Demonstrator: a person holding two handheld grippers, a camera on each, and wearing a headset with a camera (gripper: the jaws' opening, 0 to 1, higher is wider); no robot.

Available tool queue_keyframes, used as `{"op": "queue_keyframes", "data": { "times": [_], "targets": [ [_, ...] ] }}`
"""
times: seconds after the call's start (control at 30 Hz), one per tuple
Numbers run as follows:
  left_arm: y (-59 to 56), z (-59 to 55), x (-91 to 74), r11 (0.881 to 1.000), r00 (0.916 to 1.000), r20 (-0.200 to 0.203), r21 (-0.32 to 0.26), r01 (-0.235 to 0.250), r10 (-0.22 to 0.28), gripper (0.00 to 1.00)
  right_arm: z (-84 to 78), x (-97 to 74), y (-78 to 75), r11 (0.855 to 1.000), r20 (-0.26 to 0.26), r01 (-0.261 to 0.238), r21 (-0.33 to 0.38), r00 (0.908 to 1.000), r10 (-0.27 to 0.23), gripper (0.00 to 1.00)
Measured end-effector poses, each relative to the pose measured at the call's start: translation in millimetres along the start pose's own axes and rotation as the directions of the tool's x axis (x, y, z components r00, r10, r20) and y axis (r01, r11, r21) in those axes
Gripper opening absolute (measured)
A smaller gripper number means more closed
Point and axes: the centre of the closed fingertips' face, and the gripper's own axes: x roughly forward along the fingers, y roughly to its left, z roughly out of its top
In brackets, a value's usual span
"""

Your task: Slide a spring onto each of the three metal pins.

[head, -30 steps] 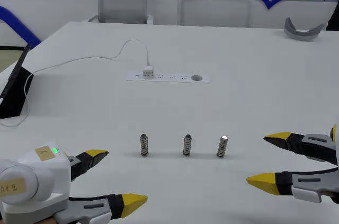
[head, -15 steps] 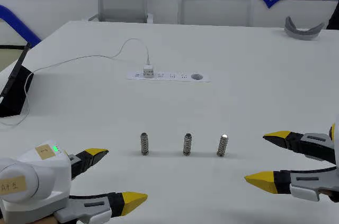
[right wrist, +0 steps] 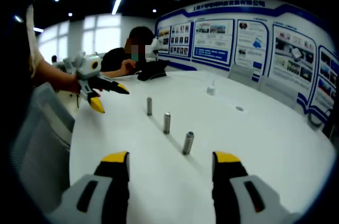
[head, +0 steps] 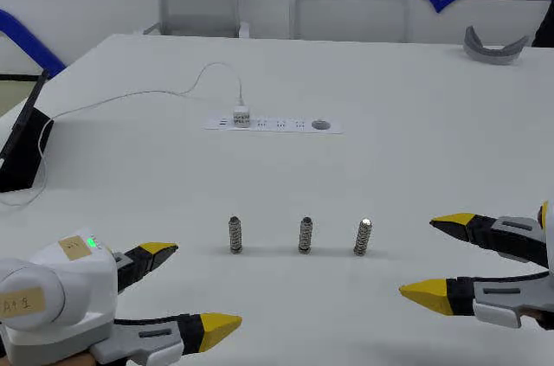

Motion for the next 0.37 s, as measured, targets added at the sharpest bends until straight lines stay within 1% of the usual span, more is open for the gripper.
{"op": "queue_keyframes", "data": {
  "times": [0.37],
  "targets": [
    [0.6, 1.0, 1.0, 1.000, 1.0000, 0.002, 0.001, 0.003, -0.003, 0.78, 1.3, -0.3, 0.2, 1.000, 0.003, 0.003, 0.001, 1.0000, -0.003, 0.65]
  ]
}}
